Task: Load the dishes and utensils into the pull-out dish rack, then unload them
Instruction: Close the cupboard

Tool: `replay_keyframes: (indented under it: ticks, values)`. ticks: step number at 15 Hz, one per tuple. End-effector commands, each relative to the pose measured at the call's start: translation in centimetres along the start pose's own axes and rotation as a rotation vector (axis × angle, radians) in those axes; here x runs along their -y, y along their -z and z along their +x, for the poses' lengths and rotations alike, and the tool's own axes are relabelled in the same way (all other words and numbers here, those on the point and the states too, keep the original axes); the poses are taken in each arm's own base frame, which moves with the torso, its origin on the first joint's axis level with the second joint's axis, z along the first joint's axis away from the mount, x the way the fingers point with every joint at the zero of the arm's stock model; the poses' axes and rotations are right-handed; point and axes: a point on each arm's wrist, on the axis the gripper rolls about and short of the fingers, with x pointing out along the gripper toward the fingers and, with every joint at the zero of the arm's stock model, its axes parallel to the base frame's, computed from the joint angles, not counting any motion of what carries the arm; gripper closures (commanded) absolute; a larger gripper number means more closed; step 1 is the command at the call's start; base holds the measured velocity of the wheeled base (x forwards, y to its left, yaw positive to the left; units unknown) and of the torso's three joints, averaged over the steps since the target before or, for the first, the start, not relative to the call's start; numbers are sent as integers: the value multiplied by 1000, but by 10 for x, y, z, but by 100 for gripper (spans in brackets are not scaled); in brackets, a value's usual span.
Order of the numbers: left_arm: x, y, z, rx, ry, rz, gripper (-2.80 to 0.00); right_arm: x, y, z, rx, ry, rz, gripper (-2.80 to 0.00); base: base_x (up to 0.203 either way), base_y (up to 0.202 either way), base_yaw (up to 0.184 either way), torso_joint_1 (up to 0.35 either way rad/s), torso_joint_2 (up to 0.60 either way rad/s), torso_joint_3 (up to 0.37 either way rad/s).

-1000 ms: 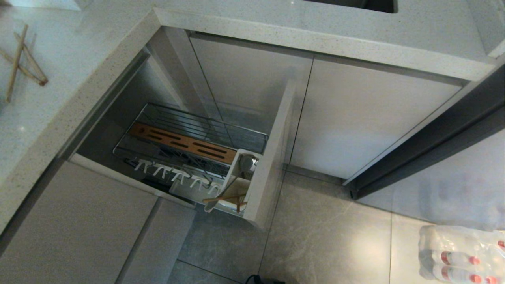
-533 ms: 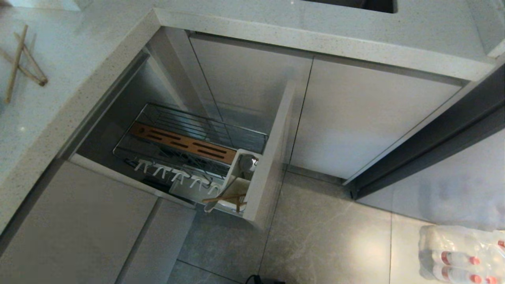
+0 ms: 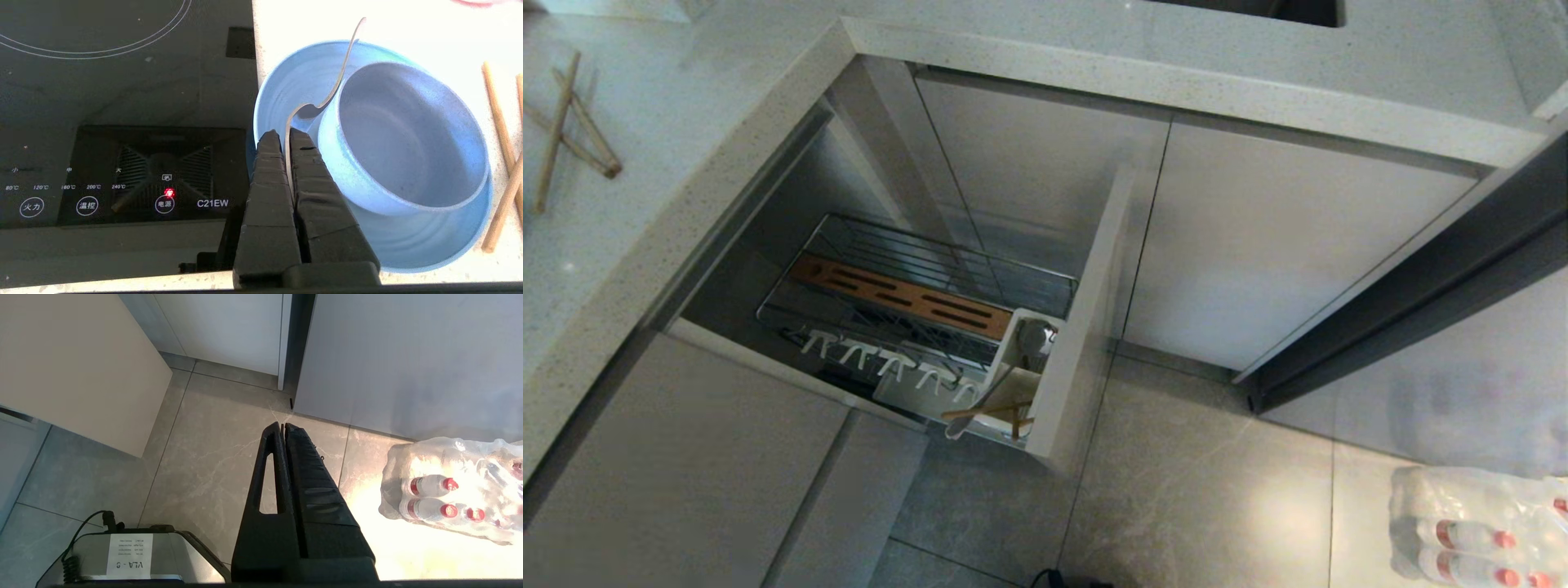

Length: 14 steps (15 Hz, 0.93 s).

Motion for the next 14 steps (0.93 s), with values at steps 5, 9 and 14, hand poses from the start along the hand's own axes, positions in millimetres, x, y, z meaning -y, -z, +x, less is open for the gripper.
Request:
replay_keyframes:
  ticks: [5, 9, 14]
  values:
    - [-9, 10, 5, -23, -14, -3, 0, 0, 0, 0, -1, 0, 0, 0, 0, 0, 0, 0, 0, 0]
    - [-11, 13, 8, -51, -4, -17, 0, 0, 0, 0, -1, 0, 0, 0, 0, 0, 0, 0, 0, 0]
    - [-14, 16, 9, -74, 2, -22, 0, 0, 0, 0, 0, 0, 0, 0, 0, 0, 0, 0, 0, 0]
